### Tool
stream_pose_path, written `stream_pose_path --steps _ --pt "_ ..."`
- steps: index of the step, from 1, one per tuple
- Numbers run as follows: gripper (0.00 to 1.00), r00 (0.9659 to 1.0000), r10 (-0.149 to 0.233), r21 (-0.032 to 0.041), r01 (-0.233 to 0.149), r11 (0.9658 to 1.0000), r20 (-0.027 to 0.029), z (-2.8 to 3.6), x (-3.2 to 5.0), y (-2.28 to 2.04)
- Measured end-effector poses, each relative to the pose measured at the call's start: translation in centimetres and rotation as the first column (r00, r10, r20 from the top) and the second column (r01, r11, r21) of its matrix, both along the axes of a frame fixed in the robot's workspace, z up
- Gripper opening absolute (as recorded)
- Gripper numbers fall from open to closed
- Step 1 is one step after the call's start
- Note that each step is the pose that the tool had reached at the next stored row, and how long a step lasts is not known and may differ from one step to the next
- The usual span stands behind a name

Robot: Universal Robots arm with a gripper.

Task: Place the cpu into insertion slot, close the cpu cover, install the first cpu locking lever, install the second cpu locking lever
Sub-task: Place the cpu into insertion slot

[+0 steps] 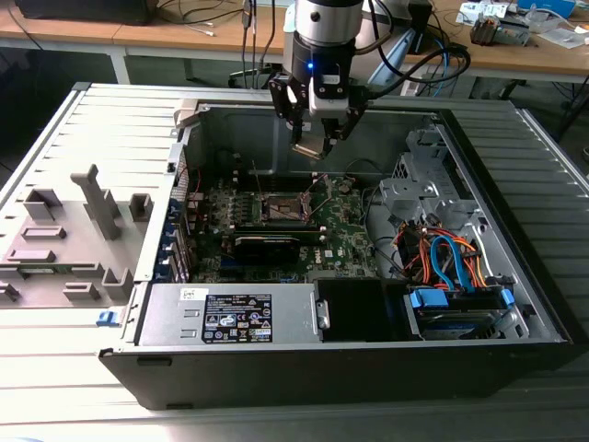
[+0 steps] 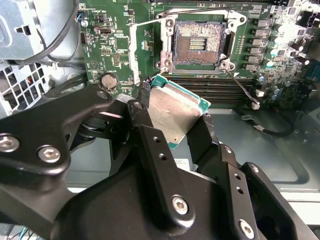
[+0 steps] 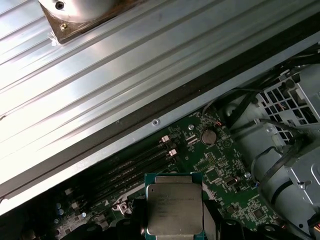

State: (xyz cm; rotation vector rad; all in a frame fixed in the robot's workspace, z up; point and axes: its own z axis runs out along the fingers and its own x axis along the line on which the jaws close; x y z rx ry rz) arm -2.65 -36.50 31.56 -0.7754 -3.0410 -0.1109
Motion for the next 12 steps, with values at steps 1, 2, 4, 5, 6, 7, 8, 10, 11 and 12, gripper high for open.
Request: stream_pose_path --steps 1,2,4,5,6,7,8,10,11,12 --pt "0.55 1.0000 -0.001 0.0000 0.001 1.0000 0.0000 0.00 0.00 0.00" --pt "0.55 1.0000 -0.003 -0.0001 0.003 1.0000 0.0000 -0.01 0.00 0.00" --pt "0.55 1.0000 -0.005 0.0000 0.005 1.0000 0.0000 -0.01 0.00 0.00" --pt "0.55 1.0000 -0.006 0.0000 0.006 1.0000 0.0000 -0.01 0.00 0.00" --pt "0.55 1.0000 -0.007 -0.0001 0.007 1.0000 0.0000 -0.02 0.00 0.00" --pt "0.55 1.0000 -0.008 -0.0001 0.008 1.0000 0.0000 -0.02 0.00 0.00" --pt "0.55 1.0000 -0.009 0.0000 0.009 1.0000 0.0000 -0.02 0.00 0.00" --pt "0.55 0.9999 -0.011 0.0000 0.011 0.9999 0.0000 -0.03 0.00 0.00" --pt "0.55 0.9999 -0.012 0.0000 0.012 0.9999 0.0000 -0.03 0.00 0.00" --pt "0.55 0.9999 -0.013 0.0000 0.013 0.9999 0.0000 -0.03 0.00 0.00"
